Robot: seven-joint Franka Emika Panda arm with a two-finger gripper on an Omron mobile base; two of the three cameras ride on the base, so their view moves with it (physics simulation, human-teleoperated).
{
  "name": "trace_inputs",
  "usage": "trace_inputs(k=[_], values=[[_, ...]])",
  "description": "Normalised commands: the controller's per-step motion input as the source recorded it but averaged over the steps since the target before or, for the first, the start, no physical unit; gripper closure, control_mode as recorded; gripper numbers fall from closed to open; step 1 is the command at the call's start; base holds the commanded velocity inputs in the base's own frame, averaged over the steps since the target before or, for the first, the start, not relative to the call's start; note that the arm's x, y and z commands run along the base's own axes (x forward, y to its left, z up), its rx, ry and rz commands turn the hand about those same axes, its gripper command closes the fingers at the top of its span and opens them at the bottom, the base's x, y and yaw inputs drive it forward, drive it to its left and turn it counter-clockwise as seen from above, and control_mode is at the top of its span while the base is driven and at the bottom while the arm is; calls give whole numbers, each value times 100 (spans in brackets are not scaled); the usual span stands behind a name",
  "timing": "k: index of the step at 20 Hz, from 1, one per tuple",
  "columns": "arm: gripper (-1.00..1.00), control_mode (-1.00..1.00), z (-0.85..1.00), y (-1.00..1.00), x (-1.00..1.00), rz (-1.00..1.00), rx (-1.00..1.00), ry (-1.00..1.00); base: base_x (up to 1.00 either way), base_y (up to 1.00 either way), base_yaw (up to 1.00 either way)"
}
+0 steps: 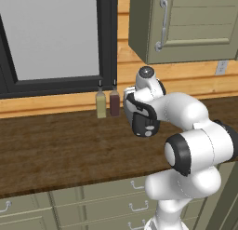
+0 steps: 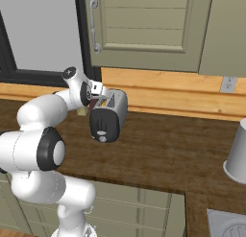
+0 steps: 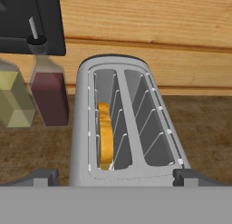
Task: Start the toaster. Once the lever pops up, take the bread to the plate on the dining counter.
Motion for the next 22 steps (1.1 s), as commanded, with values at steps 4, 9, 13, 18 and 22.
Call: trace_inputs(k=[4,9,13,18,22], values=[[-100,-100,0,0,0,0,0,0,0,0,0],[-100,-100,0,0,0,0,0,0,0,0,0],[-100,-100,0,0,0,0,0,0,0,0,0],[-100,-100,0,0,0,0,0,0,0,0,0],[-100,-100,0,0,0,0,0,0,0,0,0]])
